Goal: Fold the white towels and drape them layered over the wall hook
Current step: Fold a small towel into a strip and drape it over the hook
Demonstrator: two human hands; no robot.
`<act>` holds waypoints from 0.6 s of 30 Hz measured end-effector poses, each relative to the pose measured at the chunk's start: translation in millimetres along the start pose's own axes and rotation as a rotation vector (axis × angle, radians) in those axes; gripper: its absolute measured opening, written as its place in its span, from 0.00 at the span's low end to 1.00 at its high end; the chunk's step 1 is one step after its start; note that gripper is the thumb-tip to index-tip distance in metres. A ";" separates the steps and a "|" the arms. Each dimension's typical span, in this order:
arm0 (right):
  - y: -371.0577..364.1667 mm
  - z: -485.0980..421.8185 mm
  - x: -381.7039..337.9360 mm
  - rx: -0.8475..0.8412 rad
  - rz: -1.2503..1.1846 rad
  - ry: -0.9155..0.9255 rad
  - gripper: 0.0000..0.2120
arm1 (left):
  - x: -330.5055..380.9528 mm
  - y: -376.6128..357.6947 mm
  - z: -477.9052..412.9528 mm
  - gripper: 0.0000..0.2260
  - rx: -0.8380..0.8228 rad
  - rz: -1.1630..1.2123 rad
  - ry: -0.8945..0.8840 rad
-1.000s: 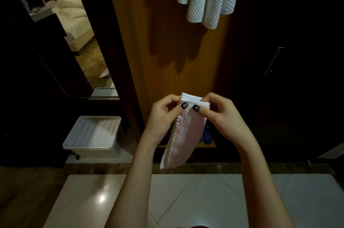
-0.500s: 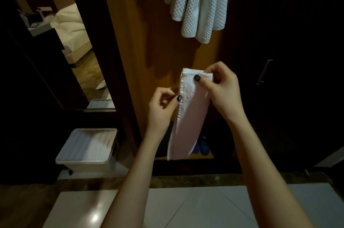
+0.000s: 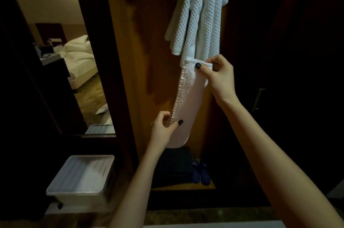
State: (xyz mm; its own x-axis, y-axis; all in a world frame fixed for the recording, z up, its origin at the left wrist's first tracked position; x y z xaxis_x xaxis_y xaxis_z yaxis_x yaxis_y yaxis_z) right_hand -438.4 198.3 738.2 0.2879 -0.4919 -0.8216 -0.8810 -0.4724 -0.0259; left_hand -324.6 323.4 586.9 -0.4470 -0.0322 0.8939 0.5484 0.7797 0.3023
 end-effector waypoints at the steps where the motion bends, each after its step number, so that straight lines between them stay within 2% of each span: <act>1: -0.3 -2.4 -0.7 0.001 0.000 0.000 0.10 | 1.0 -0.5 -1.1 0.07 -0.021 0.006 0.016; 6: -0.8 -11.5 -0.4 0.005 0.006 0.012 0.10 | 11.9 -3.0 -4.0 0.13 -0.004 -0.097 -0.094; 9: 2.6 -19.7 1.4 0.019 0.035 0.027 0.10 | 17.1 -0.5 -4.6 0.14 0.021 -0.096 -0.128; 13: 10.4 -33.3 4.5 0.032 0.056 0.026 0.10 | 21.3 0.0 -3.5 0.20 0.053 -0.050 -0.223; 18: 10.8 -45.6 3.1 0.014 0.079 0.049 0.11 | 26.5 -5.2 -0.7 0.22 0.121 -0.117 -0.240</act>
State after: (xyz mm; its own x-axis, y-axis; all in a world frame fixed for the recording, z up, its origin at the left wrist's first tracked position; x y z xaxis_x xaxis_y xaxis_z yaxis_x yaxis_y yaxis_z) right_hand -429.9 158.4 761.4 0.2352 -0.5627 -0.7925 -0.9068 -0.4205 0.0294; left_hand -338.8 318.0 609.2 -0.6644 0.0110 0.7473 0.4011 0.8489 0.3441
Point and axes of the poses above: each hand's wrist, its own z-axis away from the middle knuckle, its own y-axis out of the back of the hand, x = y × z, the point moved 1 cm from there along -z, towards the middle knuckle, and after that the axes turned 4 degrees about -z, right-handed, at the moved point
